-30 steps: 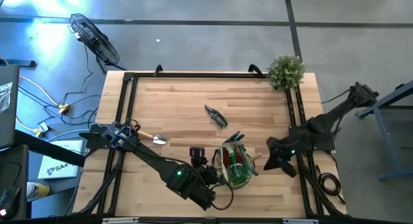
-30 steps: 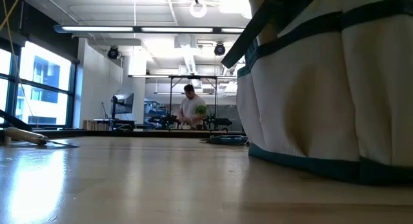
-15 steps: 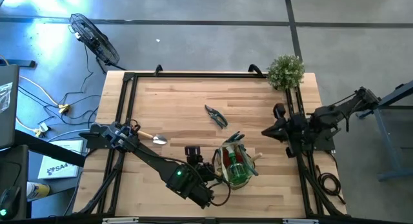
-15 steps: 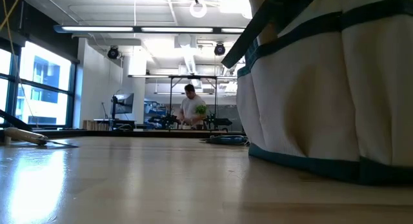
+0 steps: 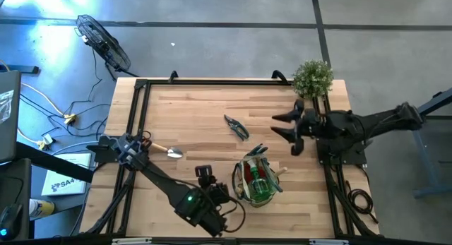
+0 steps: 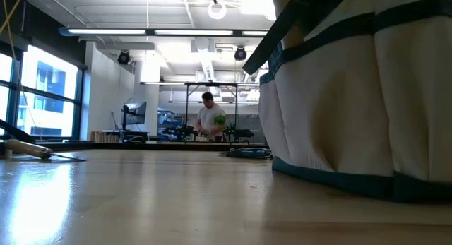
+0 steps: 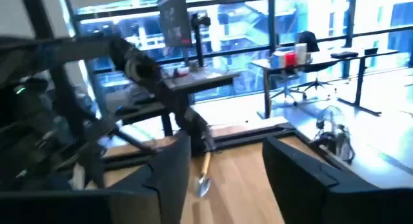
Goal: Pick & Place Garden tools in Gardening bag
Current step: Put the green shear scissors into the gardening bag
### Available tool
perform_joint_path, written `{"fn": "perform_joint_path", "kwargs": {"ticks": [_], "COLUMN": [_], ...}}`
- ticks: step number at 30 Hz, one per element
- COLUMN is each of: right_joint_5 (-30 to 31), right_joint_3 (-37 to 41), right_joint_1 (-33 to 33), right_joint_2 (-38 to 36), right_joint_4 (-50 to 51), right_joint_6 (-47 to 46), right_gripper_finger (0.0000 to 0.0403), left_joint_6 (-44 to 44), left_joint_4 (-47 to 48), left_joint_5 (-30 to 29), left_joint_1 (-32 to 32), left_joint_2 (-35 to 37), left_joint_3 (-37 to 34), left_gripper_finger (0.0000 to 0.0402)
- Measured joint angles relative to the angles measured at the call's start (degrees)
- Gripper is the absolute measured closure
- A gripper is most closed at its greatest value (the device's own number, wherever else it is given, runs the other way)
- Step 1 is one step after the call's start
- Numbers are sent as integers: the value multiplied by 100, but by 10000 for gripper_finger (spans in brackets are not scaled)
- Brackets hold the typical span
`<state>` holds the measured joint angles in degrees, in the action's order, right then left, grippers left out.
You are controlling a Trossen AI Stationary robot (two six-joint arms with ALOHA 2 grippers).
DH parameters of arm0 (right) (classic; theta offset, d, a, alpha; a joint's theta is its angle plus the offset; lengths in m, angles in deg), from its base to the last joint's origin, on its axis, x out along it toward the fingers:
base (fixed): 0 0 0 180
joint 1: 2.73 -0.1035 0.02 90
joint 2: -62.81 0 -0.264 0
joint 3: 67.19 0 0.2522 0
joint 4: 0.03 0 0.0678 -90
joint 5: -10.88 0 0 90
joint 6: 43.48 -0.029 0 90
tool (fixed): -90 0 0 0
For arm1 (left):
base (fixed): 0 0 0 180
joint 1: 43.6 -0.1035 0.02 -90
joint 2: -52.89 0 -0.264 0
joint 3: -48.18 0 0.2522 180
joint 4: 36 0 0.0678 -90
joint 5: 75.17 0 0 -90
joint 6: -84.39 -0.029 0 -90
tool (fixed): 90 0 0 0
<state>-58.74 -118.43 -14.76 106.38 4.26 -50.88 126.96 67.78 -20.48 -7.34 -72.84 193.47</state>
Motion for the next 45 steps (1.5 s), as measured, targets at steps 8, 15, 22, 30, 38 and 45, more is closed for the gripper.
{"fn": "perform_joint_path", "kwargs": {"ticks": [8,15,22,30,38,45], "right_joint_5": [-1140,-1344,-1786,-2934,-3706,-3666], "right_joint_3": [-1230,-2719,-3528,-3545,-3545,-4001], "right_joint_1": [934,1634,2277,3044,3513,3365], "right_joint_2": [1029,2310,3314,3999,4417,4629], "right_joint_4": [535,2100,3293,3638,3598,3568], "right_joint_6": [-186,-238,-686,-1083,-1636,-1390], "right_gripper_finger": [203,204,204,204,204,204], "left_joint_6": [391,1114,1518,2250,3363,3750], "left_joint_4": [-12,2,0,-4,2,5], "left_joint_5": [3,43,-857,-1675,-2115,-2444], "left_joint_1": [62,232,606,967,1175,1266], "left_joint_2": [2,0,46,99,507,673], "left_joint_3": [-77,-490,-718,-1233,-2165,-2505], "left_gripper_finger": [233,233,233,233,233,233]}}
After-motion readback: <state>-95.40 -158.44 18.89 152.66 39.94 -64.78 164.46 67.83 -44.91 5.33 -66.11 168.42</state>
